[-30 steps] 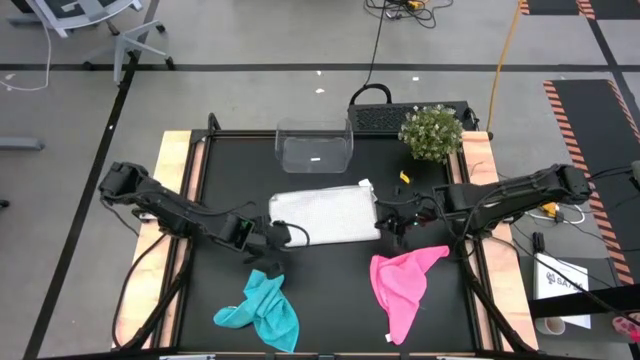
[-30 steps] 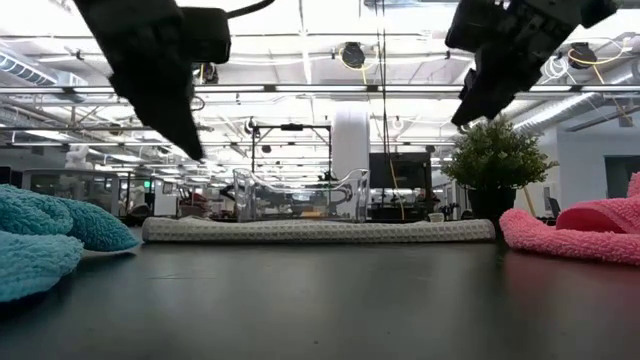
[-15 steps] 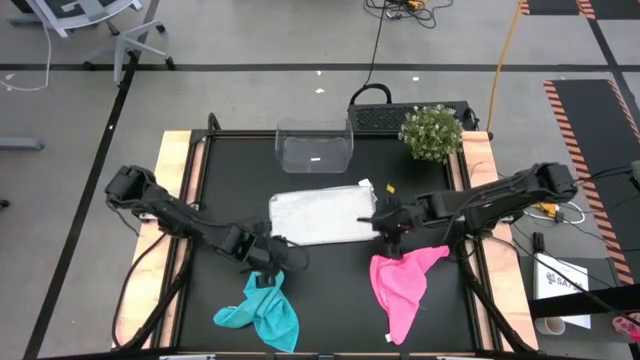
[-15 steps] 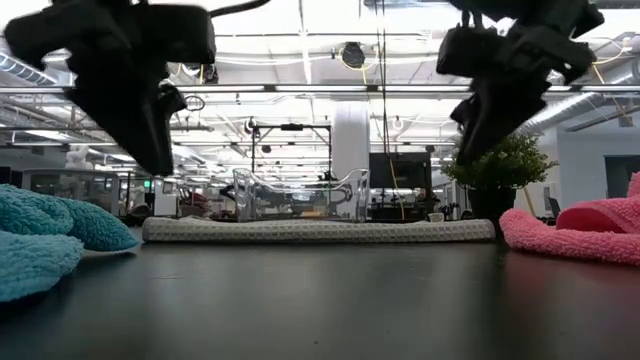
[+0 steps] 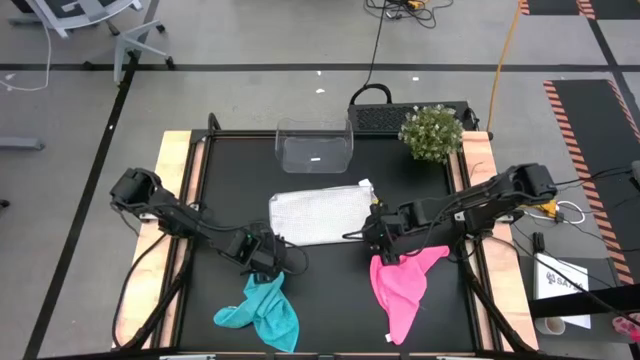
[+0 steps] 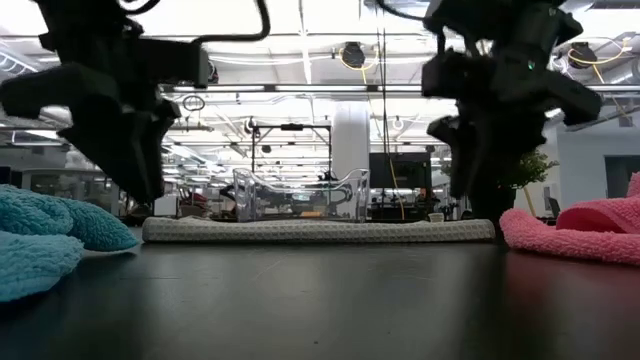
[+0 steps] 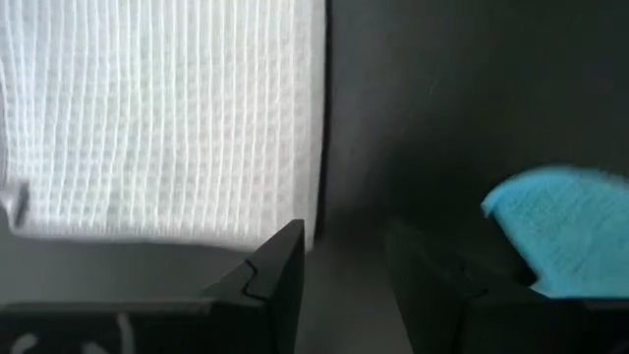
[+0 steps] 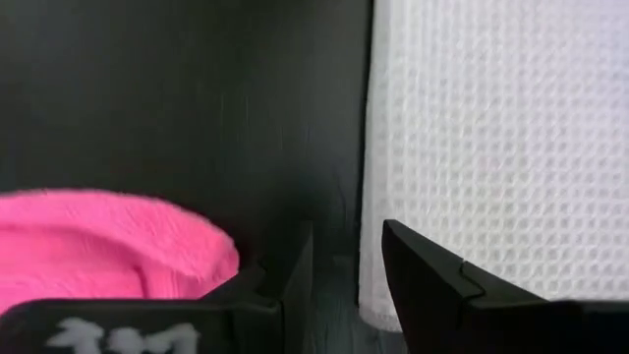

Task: Fold microfiber towels
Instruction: Fold the gray microfiber cloth

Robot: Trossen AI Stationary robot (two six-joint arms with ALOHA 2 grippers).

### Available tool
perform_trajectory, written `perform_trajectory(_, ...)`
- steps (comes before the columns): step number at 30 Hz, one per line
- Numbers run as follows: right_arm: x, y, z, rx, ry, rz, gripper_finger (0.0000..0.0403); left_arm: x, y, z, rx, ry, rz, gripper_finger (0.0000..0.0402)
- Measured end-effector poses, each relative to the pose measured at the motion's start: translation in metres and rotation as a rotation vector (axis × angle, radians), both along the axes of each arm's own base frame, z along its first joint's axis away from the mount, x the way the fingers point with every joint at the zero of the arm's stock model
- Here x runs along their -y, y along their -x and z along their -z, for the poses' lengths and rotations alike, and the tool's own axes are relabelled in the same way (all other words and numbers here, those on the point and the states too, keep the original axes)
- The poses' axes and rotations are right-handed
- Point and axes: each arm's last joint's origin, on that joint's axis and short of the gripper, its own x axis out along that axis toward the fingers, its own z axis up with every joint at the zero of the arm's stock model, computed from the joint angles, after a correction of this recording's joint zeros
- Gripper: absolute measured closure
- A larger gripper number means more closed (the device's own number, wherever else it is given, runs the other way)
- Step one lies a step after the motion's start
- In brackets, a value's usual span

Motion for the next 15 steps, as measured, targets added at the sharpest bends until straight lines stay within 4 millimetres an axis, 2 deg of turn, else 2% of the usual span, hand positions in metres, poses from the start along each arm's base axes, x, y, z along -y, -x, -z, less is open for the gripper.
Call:
perform_trajectory(10, 0.0026, 0.0010, 0.0068, -0.043, 0.110, -0.027, 0.0284, -0.0026, 0.0010, 0.0015, -0.013, -0.042, -0.014, 0.0256)
perform_trajectory(15, 0.0032, 0.0032, 0.0096, -0.055, 0.102, -0.019, 0.0284, -0.0023, 0.0003, 0.0014, -0.003, -0.037, -0.022, 0.0256)
